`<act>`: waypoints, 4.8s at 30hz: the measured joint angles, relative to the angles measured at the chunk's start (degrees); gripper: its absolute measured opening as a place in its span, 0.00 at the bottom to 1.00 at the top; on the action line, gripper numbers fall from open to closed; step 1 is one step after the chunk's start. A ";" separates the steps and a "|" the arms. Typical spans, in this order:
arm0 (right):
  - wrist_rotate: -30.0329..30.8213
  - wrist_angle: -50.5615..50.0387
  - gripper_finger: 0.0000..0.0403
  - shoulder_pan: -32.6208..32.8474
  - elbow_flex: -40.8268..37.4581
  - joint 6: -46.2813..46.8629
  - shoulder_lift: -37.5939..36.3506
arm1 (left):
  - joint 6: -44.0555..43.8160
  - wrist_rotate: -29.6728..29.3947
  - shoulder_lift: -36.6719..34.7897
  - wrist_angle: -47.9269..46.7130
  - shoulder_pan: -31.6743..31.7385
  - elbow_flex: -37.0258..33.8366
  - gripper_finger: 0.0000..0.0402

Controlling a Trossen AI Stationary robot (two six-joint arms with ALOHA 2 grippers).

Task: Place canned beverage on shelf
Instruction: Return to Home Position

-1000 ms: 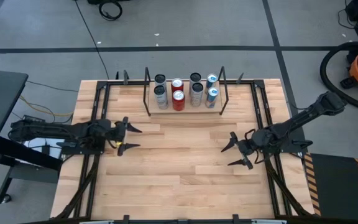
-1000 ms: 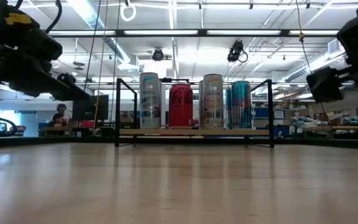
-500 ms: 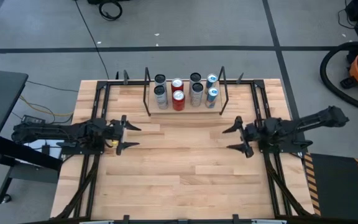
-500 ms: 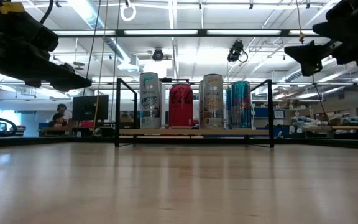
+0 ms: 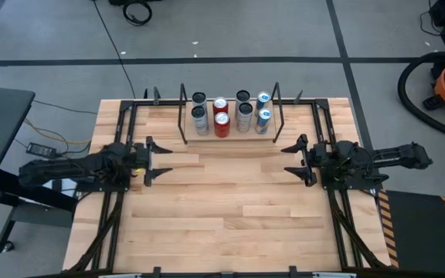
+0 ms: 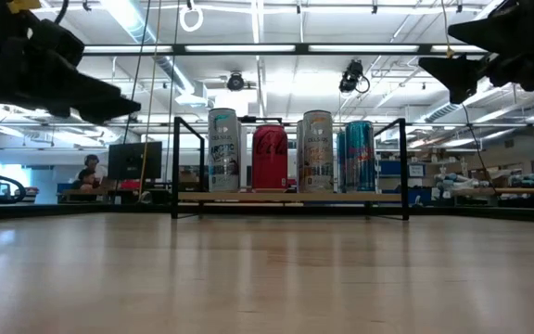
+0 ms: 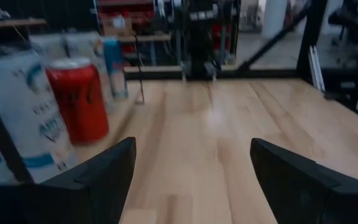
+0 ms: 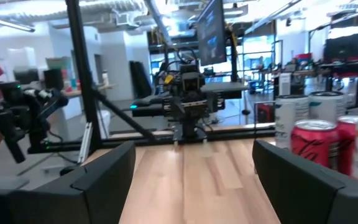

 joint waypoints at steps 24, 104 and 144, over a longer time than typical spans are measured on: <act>-0.01 -0.08 0.83 -3.34 0.00 0.00 -11.16 | 0.00 -0.02 -10.84 0.02 0.66 -0.02 0.79; -0.01 -0.07 0.83 -3.31 0.00 0.00 -11.12 | 0.00 -0.02 -10.79 0.04 0.66 -0.02 0.79; -0.01 -0.08 0.83 -3.30 0.00 -0.02 -11.12 | 0.02 -0.02 -10.79 0.04 0.64 -0.02 0.79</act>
